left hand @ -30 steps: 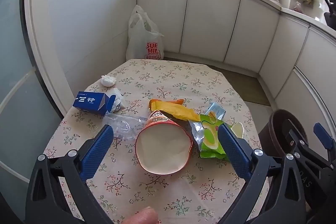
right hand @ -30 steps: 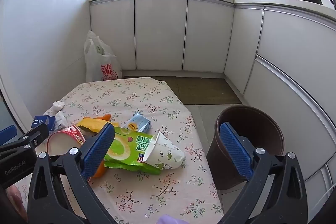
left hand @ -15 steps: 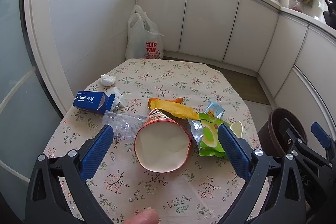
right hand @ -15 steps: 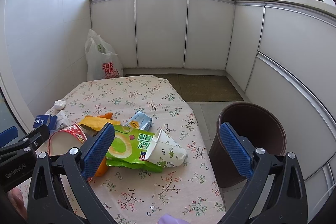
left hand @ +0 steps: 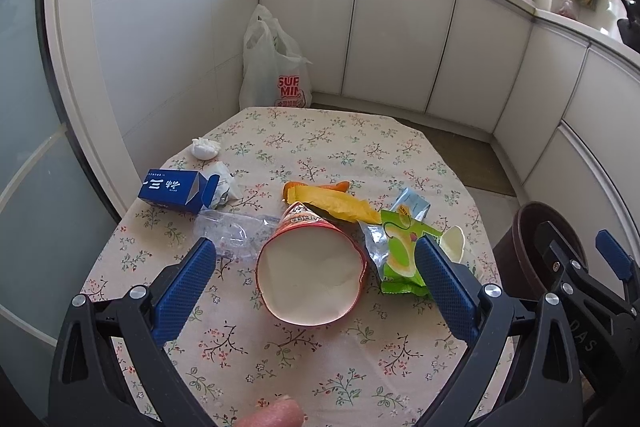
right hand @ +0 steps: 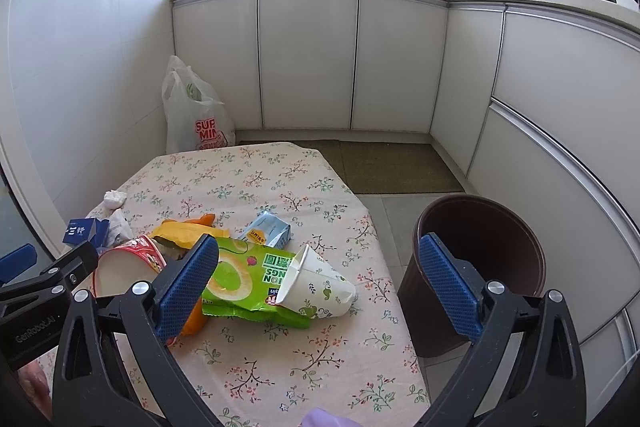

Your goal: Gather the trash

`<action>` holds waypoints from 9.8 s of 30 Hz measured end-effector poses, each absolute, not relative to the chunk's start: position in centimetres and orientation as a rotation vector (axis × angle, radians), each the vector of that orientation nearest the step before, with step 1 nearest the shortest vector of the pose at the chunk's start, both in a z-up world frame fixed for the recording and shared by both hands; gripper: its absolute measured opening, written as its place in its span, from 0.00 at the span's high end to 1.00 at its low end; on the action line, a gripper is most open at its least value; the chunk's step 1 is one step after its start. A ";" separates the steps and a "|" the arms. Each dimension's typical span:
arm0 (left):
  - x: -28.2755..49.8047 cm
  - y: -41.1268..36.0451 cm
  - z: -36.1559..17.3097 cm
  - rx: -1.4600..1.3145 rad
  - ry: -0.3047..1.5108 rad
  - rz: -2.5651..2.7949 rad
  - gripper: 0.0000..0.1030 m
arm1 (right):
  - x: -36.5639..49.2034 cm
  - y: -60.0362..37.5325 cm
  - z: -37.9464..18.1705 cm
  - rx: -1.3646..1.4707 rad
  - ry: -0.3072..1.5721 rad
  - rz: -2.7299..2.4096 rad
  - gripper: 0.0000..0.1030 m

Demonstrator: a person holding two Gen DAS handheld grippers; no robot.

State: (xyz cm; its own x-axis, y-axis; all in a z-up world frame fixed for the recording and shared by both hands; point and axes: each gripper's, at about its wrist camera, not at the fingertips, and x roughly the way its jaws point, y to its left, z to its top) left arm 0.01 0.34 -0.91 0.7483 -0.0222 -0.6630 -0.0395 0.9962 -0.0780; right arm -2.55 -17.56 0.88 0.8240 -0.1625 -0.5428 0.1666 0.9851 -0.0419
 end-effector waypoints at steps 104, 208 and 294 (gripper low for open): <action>29.4 20.2 -10.8 -0.379 1.202 0.314 0.06 | 6.7 -21.1 -7.3 0.603 1.159 -0.010 0.07; -1.3 22.9 -5.2 -0.638 0.881 0.236 0.83 | 13.9 8.5 -4.4 0.013 1.007 0.397 0.96; 6.2 -17.6 1.9 -0.132 0.808 -0.460 0.16 | 1.7 -44.0 1.6 0.529 0.630 -0.533 0.07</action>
State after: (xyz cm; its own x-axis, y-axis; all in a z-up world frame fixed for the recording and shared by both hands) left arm 6.23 -17.61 1.94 0.5989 -0.4449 -0.6659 0.3456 0.8936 -0.2863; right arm 1.68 -44.00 1.57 0.6861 -0.2977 -0.6638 0.6050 0.7402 0.2934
